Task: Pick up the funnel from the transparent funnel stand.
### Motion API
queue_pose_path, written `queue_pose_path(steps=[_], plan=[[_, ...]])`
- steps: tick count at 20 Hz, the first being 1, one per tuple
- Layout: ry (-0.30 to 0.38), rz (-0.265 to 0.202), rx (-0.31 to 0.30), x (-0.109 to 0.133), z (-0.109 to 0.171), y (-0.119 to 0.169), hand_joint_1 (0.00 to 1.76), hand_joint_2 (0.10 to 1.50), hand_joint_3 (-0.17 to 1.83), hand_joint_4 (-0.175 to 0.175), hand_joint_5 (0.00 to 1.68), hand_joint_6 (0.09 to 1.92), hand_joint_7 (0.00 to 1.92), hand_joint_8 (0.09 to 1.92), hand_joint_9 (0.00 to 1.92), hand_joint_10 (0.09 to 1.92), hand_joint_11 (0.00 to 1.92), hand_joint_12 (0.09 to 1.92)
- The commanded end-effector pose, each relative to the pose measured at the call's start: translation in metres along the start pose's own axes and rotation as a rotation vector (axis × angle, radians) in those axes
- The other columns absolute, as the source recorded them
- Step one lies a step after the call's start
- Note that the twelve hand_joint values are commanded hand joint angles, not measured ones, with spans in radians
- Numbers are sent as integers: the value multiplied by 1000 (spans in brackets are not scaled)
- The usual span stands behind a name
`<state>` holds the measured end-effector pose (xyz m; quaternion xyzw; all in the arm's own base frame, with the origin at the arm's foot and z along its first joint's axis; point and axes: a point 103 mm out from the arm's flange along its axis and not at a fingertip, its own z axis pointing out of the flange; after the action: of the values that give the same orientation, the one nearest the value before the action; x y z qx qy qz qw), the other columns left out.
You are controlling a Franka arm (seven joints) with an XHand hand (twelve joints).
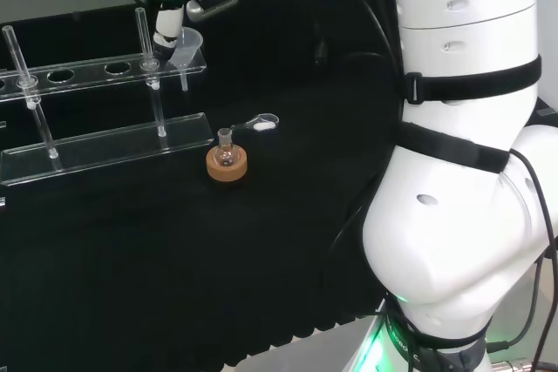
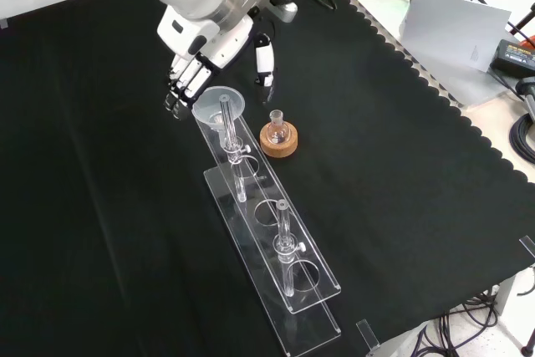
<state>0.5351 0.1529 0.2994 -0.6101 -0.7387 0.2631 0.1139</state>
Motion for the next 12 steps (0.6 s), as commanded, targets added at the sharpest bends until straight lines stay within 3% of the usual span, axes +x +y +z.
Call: queue_pose_path(steps=[1, 12], plan=[[3, -6, 23, -2, 8, 8, 780, 723, 169, -57, 0, 87, 0, 87, 0, 902, 309, 1485], [-31, -24, 26, -3, 24, 23, 804, 722, 188, -61, 0, 87, 0, 87, 7, 904, 285, 1486]])
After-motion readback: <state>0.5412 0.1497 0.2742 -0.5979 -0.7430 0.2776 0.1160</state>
